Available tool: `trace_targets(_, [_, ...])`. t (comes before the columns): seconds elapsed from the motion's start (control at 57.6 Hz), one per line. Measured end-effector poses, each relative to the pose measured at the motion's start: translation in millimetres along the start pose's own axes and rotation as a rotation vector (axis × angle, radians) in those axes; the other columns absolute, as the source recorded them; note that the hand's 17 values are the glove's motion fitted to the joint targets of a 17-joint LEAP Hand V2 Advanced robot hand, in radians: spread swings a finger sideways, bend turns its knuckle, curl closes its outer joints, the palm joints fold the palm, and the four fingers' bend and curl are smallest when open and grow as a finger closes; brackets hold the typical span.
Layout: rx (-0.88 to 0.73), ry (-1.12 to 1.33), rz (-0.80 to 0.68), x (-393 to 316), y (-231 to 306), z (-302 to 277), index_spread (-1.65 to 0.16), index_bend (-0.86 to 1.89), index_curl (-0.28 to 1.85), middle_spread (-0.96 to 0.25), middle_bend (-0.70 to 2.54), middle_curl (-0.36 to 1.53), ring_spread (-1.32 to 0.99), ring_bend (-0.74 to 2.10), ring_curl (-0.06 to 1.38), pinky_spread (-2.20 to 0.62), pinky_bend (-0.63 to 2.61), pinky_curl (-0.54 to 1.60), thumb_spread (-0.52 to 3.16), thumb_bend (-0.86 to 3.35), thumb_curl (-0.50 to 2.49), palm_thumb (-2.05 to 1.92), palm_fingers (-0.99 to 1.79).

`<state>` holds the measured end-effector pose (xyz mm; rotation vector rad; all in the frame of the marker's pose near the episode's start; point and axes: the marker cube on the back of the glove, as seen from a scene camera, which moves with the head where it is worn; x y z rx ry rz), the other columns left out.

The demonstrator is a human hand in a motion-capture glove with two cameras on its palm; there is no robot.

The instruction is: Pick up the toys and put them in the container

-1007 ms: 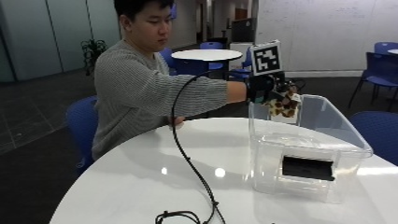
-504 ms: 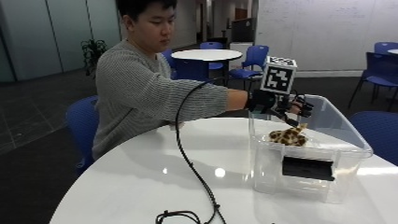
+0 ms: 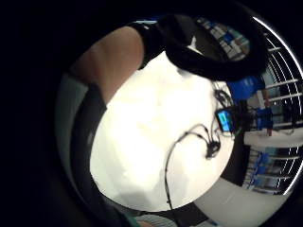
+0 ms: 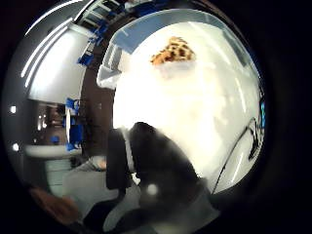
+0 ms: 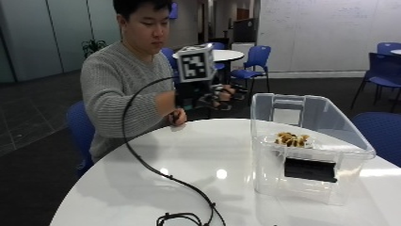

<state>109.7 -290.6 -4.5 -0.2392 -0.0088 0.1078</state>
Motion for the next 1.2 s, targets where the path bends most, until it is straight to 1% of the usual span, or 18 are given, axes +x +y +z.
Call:
trace_targets(0.052, [0.03, 0.073, -0.024, 9, 38, -1, -0.35, 0.12, 0.33, -0.14, 0.15, 0.31, -0.06, 0.17, 0.38, 0.09, 0.93, 0.33, 1.14, -0.09, 0.21, -0.14, -0.18])
trace_targets(0.156, [0.109, 0.136, 0.128, 42, 90, -10, -0.36, 0.14, 0.32, -0.14, 0.17, 0.31, -0.07, 0.17, 0.36, 0.08, 0.9, 0.32, 1.18, -0.08, 0.18, -0.12, -0.15])
trace_targets(0.208, [0.125, 0.145, 0.154, 49, 107, -11, -0.36, 0.14, 0.31, -0.15, 0.17, 0.31, -0.07, 0.17, 0.36, 0.08, 0.89, 0.32, 1.19, -0.08, 0.17, -0.12, -0.14])
trace_targets(0.295, [0.135, 0.151, 0.128, 43, 130, -5, -0.36, 0.14, 0.3, -0.15, 0.17, 0.31, -0.08, 0.17, 0.35, 0.08, 0.87, 0.32, 1.21, -0.08, 0.15, -0.12, -0.14])
trace_targets(0.417, [0.143, 0.119, 0.044, 21, 167, 14, -0.36, 0.15, 0.3, -0.15, 0.17, 0.31, -0.08, 0.16, 0.33, 0.08, 0.85, 0.32, 1.22, -0.08, 0.13, -0.12, -0.13])
trace_targets(0.573, [0.143, 0.054, -0.047, -20, 239, 54, -0.36, 0.17, 0.3, -0.15, 0.17, 0.31, -0.08, 0.16, 0.31, 0.08, 0.82, 0.31, 1.23, -0.07, 0.12, -0.11, -0.11])
trace_targets(0.66, [0.156, 0.022, -0.056, -38, 279, 81, -0.37, 0.17, 0.31, -0.15, 0.17, 0.31, -0.09, 0.16, 0.3, 0.08, 0.81, 0.31, 1.24, -0.07, 0.11, -0.11, -0.1])
trace_targets(0.747, [0.158, -0.008, -0.018, -48, 308, 106, -0.37, 0.18, 0.32, -0.16, 0.17, 0.31, -0.09, 0.16, 0.29, 0.08, 0.78, 0.31, 1.25, -0.06, 0.11, -0.1, -0.09])
trace_targets(0.834, [0.114, -0.041, 0.035, -48, 322, 122, -0.38, 0.2, 0.33, -0.16, 0.18, 0.31, -0.1, 0.16, 0.28, 0.07, 0.74, 0.3, 1.27, -0.06, 0.1, -0.09, -0.08])
trace_targets(0.903, [0.091, -0.022, 0.058, -45, 325, 127, -0.39, 0.2, 0.34, -0.17, 0.18, 0.32, -0.11, 0.16, 0.27, 0.07, 0.73, 0.3, 1.28, -0.05, 0.1, -0.08, -0.07])
trace_targets(1.198, [0.099, -0.008, 0.044, -46, 310, 126, -0.39, 0.19, 0.37, -0.18, 0.18, 0.32, -0.12, 0.16, 0.24, 0.06, 0.68, 0.3, 1.3, -0.05, 0.11, -0.08, -0.07])
